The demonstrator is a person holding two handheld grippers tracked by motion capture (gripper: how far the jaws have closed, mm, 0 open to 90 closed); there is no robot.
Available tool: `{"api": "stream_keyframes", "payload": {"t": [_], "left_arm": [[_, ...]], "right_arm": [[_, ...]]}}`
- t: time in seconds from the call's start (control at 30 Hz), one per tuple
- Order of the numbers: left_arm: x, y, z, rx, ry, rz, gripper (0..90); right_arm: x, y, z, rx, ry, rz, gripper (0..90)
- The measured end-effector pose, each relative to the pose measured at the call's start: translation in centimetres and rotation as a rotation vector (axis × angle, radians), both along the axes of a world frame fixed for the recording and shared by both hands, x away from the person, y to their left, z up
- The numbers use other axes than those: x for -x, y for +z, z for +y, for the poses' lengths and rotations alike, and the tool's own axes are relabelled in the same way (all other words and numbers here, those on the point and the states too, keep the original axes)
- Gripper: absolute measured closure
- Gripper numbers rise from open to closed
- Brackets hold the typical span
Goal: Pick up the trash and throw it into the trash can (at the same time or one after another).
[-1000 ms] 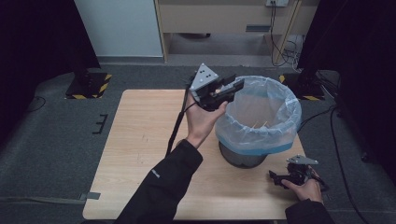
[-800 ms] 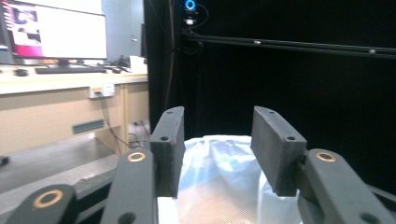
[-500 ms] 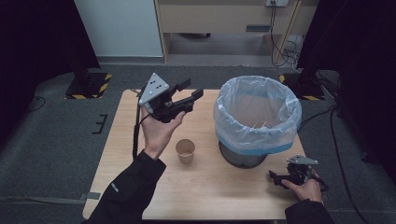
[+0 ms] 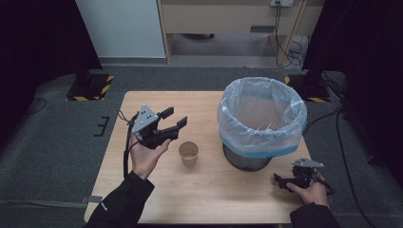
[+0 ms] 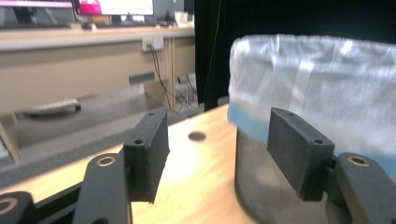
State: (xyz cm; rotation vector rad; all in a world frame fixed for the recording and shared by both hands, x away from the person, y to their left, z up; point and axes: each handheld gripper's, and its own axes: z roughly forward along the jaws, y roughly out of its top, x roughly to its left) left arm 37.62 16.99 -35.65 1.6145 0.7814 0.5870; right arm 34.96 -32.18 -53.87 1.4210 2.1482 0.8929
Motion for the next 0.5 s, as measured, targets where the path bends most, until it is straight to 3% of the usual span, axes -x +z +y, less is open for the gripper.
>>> {"api": "stream_keyframes", "payload": {"t": [0.17,0.23,0.33,0.5], "left_arm": [[-0.3,-3.2,0.6,-0.027,0.016,0.078,38.3],[-0.6,-4.0,0.8,-0.054,0.024,0.108,38.3],[-1.0,-5.3,1.1,-0.054,0.032,0.145,38.3],[-1.9,-7.8,1.3,-0.095,0.058,0.214,38.6]], "right_arm": [[0.0,0.0,0.0,0.0,0.0,0.0,0.8],[0.0,0.0,0.0,0.0,0.0,0.0,0.8],[0.0,0.0,0.0,0.0,0.0,0.0,0.8],[0.0,0.0,0.0,-0.001,0.0,0.0,0.7]]}}
